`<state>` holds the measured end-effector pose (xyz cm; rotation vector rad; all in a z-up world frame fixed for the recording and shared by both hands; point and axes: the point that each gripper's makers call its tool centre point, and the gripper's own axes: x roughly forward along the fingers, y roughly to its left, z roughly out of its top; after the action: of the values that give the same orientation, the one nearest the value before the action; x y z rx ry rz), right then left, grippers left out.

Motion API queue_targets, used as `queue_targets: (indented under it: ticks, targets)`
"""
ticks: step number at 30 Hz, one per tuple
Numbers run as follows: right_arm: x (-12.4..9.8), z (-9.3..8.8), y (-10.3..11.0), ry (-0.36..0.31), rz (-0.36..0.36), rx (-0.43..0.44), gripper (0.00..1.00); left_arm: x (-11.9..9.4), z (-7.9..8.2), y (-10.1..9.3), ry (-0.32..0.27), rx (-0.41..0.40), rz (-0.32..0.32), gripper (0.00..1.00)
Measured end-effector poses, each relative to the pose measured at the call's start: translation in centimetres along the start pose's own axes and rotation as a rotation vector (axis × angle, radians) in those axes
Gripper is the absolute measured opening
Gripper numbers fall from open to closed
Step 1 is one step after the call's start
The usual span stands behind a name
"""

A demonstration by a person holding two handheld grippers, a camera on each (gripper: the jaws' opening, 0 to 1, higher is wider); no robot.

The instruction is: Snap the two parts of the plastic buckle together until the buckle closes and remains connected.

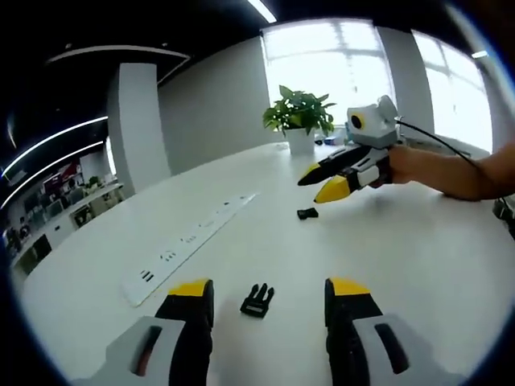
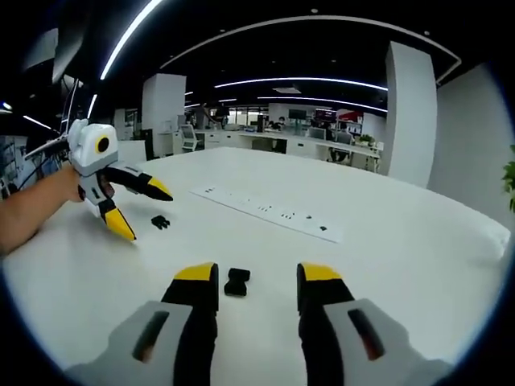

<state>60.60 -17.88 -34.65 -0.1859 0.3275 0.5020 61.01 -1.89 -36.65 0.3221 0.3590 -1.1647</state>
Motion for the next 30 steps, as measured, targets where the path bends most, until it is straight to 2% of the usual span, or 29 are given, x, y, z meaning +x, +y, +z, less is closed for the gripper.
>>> queue_targets:
  ticks: [3, 6, 8, 11, 13, 16, 30]
  targets:
    - [0.1, 0.0, 0.1, 0.0, 0.008, 0.0, 0.37, -0.2, -0.3, 0.1, 0.003, -0.027, -0.016, 0.48]
    - [0.0, 0.2, 0.6, -0.009, 0.005, -0.037, 0.35, -0.3, -0.6, 0.2, 0.005, -0.056, -0.019, 0.48]
    - [-0.1, 0.4, 0.7, -0.012, 0.008, -0.042, 0.32, -0.3, -0.4, -0.1, -0.019, -0.127, -0.039, 0.48]
    - [-0.2, 0.6, 0.9, -0.024, 0.014, -0.037, 0.33, -0.5, -0.4, 0.2, -0.022, -0.123, -0.031, 0.47]
    - [-0.1, 0.4, 0.9, -0.024, 0.016, -0.03, 0.38, -0.5, -0.6, 0.3, -0.015, -0.12, -0.026, 0.45]
    - [0.0, 0.0, 1.2, -0.01, 0.024, -0.029, 0.37, -0.4, -0.6, 0.2, -0.017, -0.122, -0.021, 0.47]
    - [0.0, -0.7, 1.3, 0.028, 0.041, -0.007, 0.24, -0.5, -1.2, 0.2, 0.013, -0.108, -0.016, 0.39]
